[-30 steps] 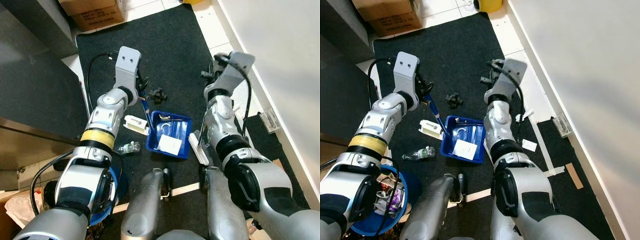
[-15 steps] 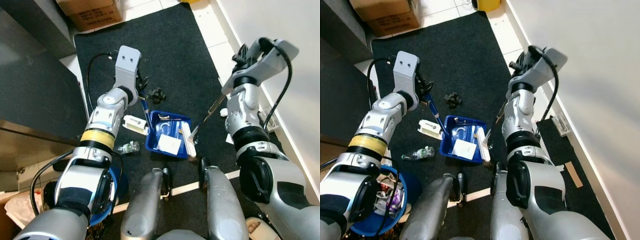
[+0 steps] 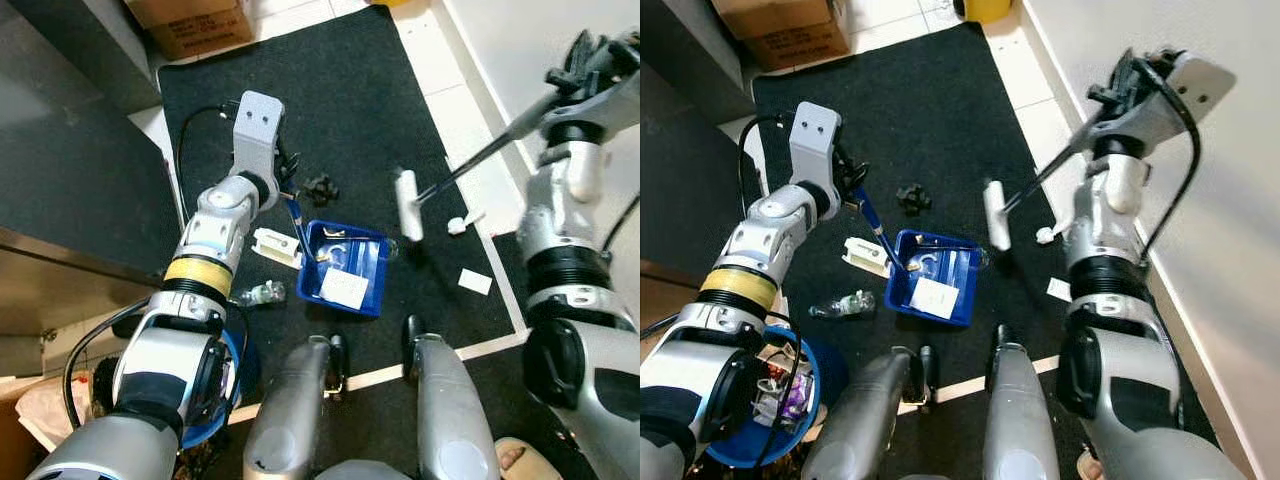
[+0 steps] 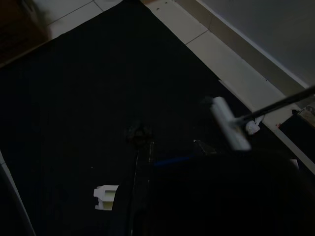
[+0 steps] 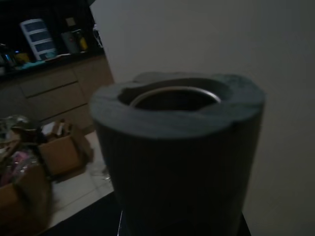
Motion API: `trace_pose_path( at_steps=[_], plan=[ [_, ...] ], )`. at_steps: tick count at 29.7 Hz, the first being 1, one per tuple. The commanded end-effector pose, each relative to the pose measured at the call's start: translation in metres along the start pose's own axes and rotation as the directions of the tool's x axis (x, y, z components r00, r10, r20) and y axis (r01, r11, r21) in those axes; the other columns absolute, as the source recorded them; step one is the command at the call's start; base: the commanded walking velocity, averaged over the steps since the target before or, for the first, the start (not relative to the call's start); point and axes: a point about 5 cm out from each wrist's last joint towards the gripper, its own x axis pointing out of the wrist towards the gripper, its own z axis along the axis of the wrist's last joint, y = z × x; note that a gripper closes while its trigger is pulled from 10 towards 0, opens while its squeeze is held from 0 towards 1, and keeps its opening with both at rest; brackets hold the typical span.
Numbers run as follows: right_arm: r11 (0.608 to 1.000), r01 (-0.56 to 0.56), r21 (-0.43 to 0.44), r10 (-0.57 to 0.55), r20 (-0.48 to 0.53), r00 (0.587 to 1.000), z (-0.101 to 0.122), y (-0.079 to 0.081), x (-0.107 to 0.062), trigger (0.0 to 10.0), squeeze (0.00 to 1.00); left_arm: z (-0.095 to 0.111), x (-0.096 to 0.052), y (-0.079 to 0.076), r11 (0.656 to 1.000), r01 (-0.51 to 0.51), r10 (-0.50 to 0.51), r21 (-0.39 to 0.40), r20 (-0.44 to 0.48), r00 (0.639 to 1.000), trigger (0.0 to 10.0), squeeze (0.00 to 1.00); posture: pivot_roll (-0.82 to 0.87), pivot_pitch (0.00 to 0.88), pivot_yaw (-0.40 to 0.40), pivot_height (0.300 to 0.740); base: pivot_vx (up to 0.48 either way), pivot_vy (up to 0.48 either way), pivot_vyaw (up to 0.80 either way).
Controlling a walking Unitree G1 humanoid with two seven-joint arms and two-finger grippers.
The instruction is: Sweep floor
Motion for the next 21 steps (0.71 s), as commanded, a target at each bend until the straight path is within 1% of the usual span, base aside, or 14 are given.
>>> trace_pose_path(
  at_steps=[1, 2, 3, 5, 9, 10, 14, 15, 16, 18, 21],
  plan=[
    [1.0, -0.011, -0.027, 0.01, -0.026, 1.0, -0.003, -0.004, -0.006, 10.0, 0.0, -0.009, -0.002, 0.003, 0.998, 0.001, -0.003, -0.06, -0.03, 1.0, 10.0, 0.0, -0.03, 0.222, 0.09, 0.74, 0.0, 0.0, 0.0],
    [0.998, -0.015, -0.053, 0.012, -0.057, 0.998, -0.007, -0.007, -0.01, 10.0, 0.0, -0.003, -0.004, 0.008, 0.997, -0.006, 0.005, -0.071, -0.007, 1.0, 10.0, 0.0, -0.04, 0.21, 0.09, 0.74, 0.0, 0.0, 0.0],
    [0.998, -0.016, -0.069, 0.011, -0.075, 0.997, -0.01, -0.008, -0.012, 10.0, 0.0, -0.002, -0.004, 0.009, 0.997, -0.006, 0.006, -0.071, -0.001, 1.0, 10.0, 0.0, -0.04, 0.195, 0.09, 0.74, 0.0, 0.0, 0.0],
    [0.997, -0.016, -0.071, 0.009, -0.089, 0.996, -0.012, -0.009, -0.014, 10.0, 0.0, 0.0, -0.006, 0.011, 0.997, -0.005, 0.006, -0.074, 0.01, 1.0, 10.0, 0.0, -0.04, 0.195, 0.09, 0.74, 0.0, 0.0, 0.0],
    [0.996, -0.008, -0.092, -0.006, -0.15, 0.989, -0.022, -0.016, -0.021, 10.0, 0.0, 0.013, -0.014, 0.024, 0.997, -0.012, 0.016, -0.082, 0.057, 0.998, 10.0, 0.0, -0.05, 0.152, 0.088, 0.74, 0.0, 0.0, 0.0],
    [0.996, -0.008, -0.092, -0.006, -0.15, 0.989, -0.022, -0.016, -0.021, 10.0, 0.0, 0.013, -0.014, 0.024, 0.997, -0.012, 0.016, -0.082, 0.057, 0.998, 10.0, 0.0, -0.05, 0.152, 0.088, 0.74, 0.0, 0.0, 0.0],
    [0.995, 0.006, -0.097, -0.022, -0.167, 0.986, -0.024, -0.02, -0.018, 10.0, 0.0, 0.023, -0.02, 0.037, 0.993, -0.053, 0.063, -0.103, 0.092, 0.994, 10.0, 0.0, -0.05, 0.128, 0.083, 0.74, 0.0, 0.0, 0.0],
    [0.995, 0.006, -0.097, -0.022, -0.167, 0.986, -0.024, -0.02, -0.018, 10.0, 0.0, 0.023, -0.02, 0.037, 0.993, -0.053, 0.063, -0.103, 0.092, 0.994, 10.0, 0.0, -0.05, 0.128, 0.083, 0.74, 0.0, 0.0, 0.0],
    [0.995, 0.01, -0.099, -0.028, -0.178, 0.984, -0.024, -0.02, -0.017, 10.0, 0.0, 0.026, -0.021, 0.04, 0.992, -0.064, 0.076, -0.112, 0.104, 0.992, 10.0, 0.0, -0.04, 0.123, 0.079, 0.74, 0.0, 0.0, -0.42],
    [0.995, 0.012, -0.099, -0.03, -0.185, 0.982, -0.024, -0.02, -0.017, 10.0, 0.0, 0.028, -0.022, 0.041, 0.991, -0.068, 0.08, -0.116, 0.106, 0.991, 10.0, 0.0, -0.04, 0.123, 0.079, 0.74, 0.0, 0.0, -0.58],
    [0.995, 0.011, -0.1, -0.03, -0.19, 0.981, -0.024, -0.019, -0.016, 10.0, 0.0, 0.028, -0.022, 0.041, 0.991, -0.066, 0.078, -0.117, 0.102, 0.992, 10.0, 0.0, -0.04, 0.121, 0.073, 0.74, 0.0, 0.0, -0.78]
  ],
)
